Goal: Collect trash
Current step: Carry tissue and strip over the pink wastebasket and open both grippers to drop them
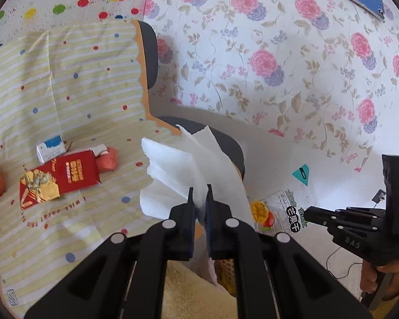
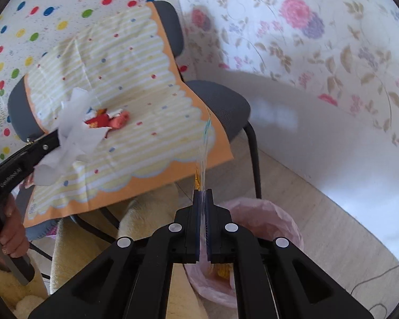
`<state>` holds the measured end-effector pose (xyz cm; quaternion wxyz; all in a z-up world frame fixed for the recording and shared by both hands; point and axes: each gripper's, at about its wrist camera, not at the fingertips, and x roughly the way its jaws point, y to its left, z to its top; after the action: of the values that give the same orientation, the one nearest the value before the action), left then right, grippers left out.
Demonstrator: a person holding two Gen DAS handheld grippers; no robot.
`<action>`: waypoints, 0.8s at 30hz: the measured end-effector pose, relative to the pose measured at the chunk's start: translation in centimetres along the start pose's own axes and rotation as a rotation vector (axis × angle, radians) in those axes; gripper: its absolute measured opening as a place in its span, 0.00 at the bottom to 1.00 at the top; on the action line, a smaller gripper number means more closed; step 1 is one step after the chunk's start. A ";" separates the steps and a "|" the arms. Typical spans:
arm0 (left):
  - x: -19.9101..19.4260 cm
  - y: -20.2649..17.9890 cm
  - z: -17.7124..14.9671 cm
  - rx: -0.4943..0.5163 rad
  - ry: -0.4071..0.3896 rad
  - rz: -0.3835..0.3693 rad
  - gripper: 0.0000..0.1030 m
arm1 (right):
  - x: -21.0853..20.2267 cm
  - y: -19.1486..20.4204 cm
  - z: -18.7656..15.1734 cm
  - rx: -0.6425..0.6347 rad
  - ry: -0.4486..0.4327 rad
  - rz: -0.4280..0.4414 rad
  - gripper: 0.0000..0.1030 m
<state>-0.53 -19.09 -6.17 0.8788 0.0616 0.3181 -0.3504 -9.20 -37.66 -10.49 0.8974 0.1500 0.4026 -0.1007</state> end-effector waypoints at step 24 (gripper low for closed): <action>4.2 -4.7 -2.8 0.154 0.113 -0.156 0.05 | -0.2 -4.2 -0.1 0.111 -0.069 -0.087 0.32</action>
<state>-2.71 -24.10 -10.36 0.8221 0.1236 0.3433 -0.4370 -10.62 -41.52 -11.19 0.8958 0.1781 0.3716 -0.1669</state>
